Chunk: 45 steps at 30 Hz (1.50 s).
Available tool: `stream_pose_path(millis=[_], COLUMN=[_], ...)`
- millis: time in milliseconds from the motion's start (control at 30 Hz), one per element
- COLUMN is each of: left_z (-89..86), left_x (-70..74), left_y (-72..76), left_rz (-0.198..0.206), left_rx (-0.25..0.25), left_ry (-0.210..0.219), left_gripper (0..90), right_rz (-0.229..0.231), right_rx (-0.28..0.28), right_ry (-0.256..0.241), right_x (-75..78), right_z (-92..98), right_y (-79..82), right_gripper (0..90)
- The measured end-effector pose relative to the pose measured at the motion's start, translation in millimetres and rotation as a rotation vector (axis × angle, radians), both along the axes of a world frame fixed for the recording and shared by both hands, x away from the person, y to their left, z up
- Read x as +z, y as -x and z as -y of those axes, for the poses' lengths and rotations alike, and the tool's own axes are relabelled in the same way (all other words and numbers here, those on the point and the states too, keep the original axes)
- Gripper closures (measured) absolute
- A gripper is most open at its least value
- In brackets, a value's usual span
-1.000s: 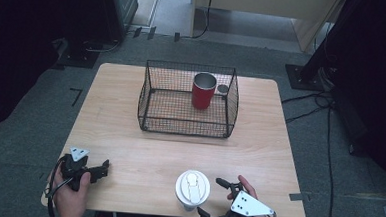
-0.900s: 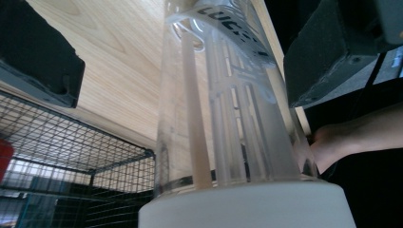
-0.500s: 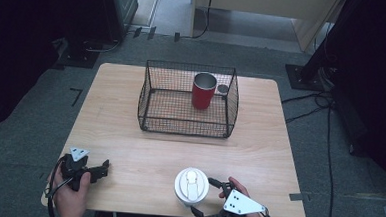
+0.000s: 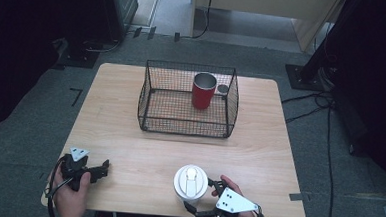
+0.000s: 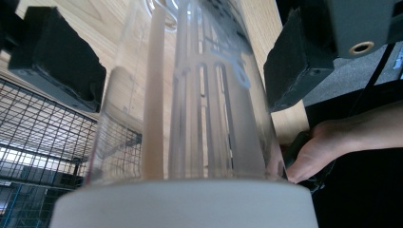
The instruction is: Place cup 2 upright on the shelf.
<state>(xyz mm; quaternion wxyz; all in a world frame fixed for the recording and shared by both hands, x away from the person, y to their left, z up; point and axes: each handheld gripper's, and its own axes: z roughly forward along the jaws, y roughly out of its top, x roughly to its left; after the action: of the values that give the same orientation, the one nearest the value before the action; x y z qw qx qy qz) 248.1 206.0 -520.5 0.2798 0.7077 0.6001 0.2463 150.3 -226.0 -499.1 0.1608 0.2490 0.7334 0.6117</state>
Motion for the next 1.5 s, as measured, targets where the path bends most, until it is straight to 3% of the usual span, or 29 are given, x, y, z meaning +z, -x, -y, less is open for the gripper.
stream_pose_path(millis=[700,800,833,933,1333,1500], left_z=[0.0,0.0,0.0,0.0,0.2,0.3], left_x=[-0.1,0.0,-0.1,0.0,0.0,0.0], left_y=[0.0,0.0,0.0,0.0,0.0,0.0], left_rz=[0.000,0.001,0.001,0.000,0.000,0.001], left_rx=[0.000,0.000,0.001,0.000,-0.005,-0.004], left_ry=[0.001,0.001,0.001,0.001,0.001,0.002], left_gripper=[0.0,0.0,0.0,0.0,0.0,0.0], right_rz=[-0.014,0.000,0.032,0.022,0.072,0.096], right_rx=[-0.015,-0.034,-0.046,-0.054,-0.190,-0.207], right_ry=[-0.043,-0.029,-0.010,-0.021,-0.099,-0.089], right_x=[16.6,17.2,18.8,20.4,34.0,49.9], right_z=[-25.5,-29.0,-32.8,-35.3,-46.2,-47.0], right_y=[-15.1,-16.8,-18.5,-20.2,-41.2,-52.4], right_gripper=[14.0,14.9,15.6,15.5,15.8,15.8])
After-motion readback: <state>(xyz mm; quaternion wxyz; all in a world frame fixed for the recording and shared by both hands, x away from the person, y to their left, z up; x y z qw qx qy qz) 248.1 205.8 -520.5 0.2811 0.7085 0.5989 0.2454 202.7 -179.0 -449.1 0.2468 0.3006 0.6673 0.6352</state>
